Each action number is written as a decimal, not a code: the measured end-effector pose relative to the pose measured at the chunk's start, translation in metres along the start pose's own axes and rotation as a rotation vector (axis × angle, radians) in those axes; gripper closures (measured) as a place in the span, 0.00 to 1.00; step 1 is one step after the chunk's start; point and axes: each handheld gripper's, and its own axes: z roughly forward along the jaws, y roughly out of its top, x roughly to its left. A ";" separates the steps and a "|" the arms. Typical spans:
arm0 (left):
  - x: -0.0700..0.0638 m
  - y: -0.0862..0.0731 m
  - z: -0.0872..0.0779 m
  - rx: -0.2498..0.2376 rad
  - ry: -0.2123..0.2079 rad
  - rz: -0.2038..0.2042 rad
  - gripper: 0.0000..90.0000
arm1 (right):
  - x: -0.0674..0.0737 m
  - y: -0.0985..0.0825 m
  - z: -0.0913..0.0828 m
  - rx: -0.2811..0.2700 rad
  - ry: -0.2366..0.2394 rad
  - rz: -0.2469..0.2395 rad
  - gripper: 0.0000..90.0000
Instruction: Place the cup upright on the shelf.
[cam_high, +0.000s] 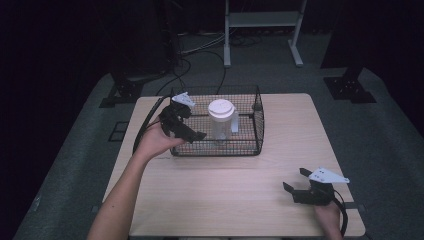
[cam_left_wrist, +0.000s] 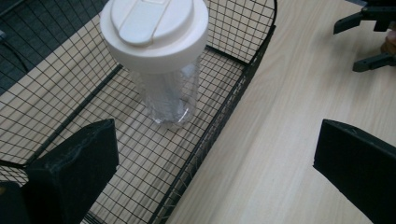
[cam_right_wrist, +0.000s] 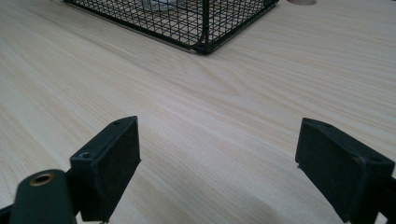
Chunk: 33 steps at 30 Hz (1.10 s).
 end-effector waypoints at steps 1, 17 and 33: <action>-0.001 -0.002 0.000 0.000 -0.002 0.000 0.00 | 0.000 0.000 0.000 0.000 0.001 0.000 0.14; -0.030 -0.036 -0.002 -0.023 -0.019 0.034 0.00 | 0.000 0.000 0.000 0.005 -0.002 0.002 0.14; -0.053 -0.065 -0.007 -0.025 -0.004 0.062 0.00 | 0.001 0.000 0.000 0.007 -0.005 0.002 0.14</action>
